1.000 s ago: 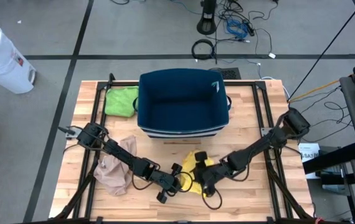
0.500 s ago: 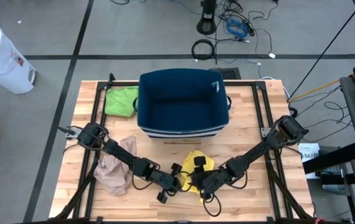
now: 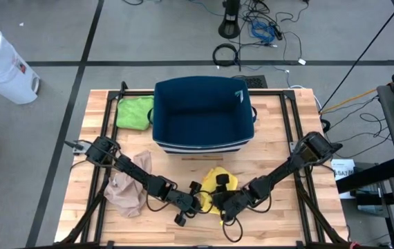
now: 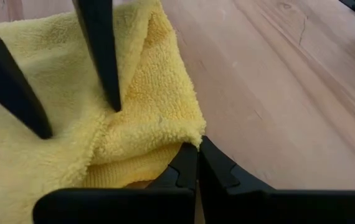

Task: Fold towel
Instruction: Fold the yellow towel

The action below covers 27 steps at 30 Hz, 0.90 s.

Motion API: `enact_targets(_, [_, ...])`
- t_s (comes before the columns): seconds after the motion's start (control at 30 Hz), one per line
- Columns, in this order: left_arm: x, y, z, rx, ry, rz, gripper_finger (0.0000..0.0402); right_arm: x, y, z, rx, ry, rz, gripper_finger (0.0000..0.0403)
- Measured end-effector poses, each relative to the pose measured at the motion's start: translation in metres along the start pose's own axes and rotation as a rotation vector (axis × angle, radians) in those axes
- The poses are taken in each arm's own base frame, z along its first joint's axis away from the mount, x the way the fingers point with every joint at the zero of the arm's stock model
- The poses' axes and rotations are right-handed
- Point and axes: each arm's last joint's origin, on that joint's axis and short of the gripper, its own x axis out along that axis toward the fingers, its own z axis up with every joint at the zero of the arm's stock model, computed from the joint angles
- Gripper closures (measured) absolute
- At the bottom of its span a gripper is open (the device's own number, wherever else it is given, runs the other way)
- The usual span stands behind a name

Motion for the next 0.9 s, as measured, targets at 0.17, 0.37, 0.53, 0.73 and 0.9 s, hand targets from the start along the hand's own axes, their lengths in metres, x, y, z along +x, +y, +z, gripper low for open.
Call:
enact_targets(0.17, [0.0000,0.0000,0.0000,-0.001,0.001,0.001,0.0399,-0.0016,0.0015,-0.0011,-0.015,0.010,0.003,0.0283])
enact_targets(0.37, [0.0001,0.0008,0.0000,-0.002,0.002,0.004,0.0399,-0.0012,0.0010,-0.0011,-0.003,0.015,0.014,0.0311])
enact_targets(0.53, [0.0000,0.0007,0.0001,-0.002,0.002,0.004,0.0399,-0.0012,0.0010,-0.0011,0.001,0.014,0.015,0.0314])
enact_targets(0.73, [0.0000,0.0007,0.0000,-0.006,0.002,0.004,0.0399,-0.0012,0.0006,-0.0015,-0.001,0.017,0.006,0.0322])
enact_targets(0.9, [0.0000,0.0007,0.0001,-0.009,0.002,0.004,0.0399,-0.0012,0.0003,-0.0032,-0.014,0.033,0.003,0.0379])
